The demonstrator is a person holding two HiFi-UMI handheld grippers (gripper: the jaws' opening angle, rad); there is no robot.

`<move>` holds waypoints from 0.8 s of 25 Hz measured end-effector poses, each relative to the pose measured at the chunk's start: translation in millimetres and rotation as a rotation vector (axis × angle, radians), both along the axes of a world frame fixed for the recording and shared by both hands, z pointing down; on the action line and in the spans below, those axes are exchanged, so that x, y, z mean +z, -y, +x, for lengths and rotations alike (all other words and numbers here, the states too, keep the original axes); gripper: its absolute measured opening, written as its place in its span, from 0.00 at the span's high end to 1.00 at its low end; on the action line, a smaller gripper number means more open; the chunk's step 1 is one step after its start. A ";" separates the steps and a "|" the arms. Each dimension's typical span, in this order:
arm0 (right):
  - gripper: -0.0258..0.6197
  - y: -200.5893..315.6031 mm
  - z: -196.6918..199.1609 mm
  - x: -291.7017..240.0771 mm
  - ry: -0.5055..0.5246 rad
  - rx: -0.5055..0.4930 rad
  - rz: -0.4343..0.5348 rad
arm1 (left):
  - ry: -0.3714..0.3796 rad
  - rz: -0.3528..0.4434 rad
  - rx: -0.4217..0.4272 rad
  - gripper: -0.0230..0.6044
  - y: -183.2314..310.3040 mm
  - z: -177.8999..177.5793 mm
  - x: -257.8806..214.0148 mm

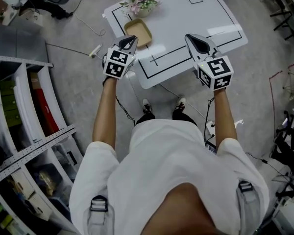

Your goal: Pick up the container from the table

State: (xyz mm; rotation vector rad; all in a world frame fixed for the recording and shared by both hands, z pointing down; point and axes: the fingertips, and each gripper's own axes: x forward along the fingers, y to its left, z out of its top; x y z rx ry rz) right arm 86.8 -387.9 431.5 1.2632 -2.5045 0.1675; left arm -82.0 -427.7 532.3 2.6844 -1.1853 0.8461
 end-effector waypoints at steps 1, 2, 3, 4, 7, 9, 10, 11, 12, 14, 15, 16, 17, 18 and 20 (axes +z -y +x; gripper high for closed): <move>0.94 2.3 2.0 7.4 -0.008 -0.005 -0.013 | 0.009 -0.021 0.007 0.93 4.2 3.6 10.4; 0.94 4.4 4.4 15.6 -0.015 -0.007 -0.028 | 0.019 -0.042 0.015 0.93 8.3 7.6 21.3; 0.94 6.3 6.9 24.2 -0.021 -0.006 -0.044 | 0.029 -0.063 0.024 0.93 12.1 11.7 32.6; 0.94 7.8 9.4 32.9 -0.025 -0.003 -0.060 | 0.040 -0.084 0.033 0.93 15.7 15.6 44.2; 0.94 7.8 17.4 57.4 -0.012 0.020 -0.112 | 0.082 -0.151 0.073 0.82 22.2 26.1 81.4; 0.94 6.5 24.1 70.9 -0.005 0.040 -0.143 | 0.125 -0.181 0.103 0.81 25.6 31.4 106.3; 0.93 6.9 27.2 76.4 -0.004 0.045 -0.155 | 0.151 -0.192 0.116 0.81 28.0 32.9 117.3; 0.93 7.4 29.8 80.9 -0.003 0.048 -0.165 | 0.181 -0.203 0.128 0.80 30.1 33.9 127.6; 0.93 7.4 32.3 84.9 -0.002 0.048 -0.174 | 0.212 -0.215 0.142 0.79 31.5 34.6 137.2; 0.94 6.5 37.8 91.9 -0.003 0.054 -0.190 | 0.274 -0.240 0.176 0.78 32.1 36.9 154.3; 0.93 6.1 41.0 94.9 -0.001 0.061 -0.195 | 0.300 -0.254 0.194 0.78 31.7 38.9 161.5; 0.93 5.8 44.0 97.4 0.000 0.068 -0.199 | 0.323 -0.268 0.211 0.78 31.0 41.3 167.4; 0.93 5.2 46.5 99.3 0.001 0.074 -0.202 | 0.343 -0.280 0.225 0.78 30.1 43.7 172.1; 0.94 4.2 48.5 100.5 0.001 0.078 -0.205 | 0.362 -0.289 0.236 0.78 29.3 45.7 175.9; 0.93 1.5 50.4 101.1 0.001 0.078 -0.209 | 0.393 -0.298 0.247 0.81 28.6 48.1 180.9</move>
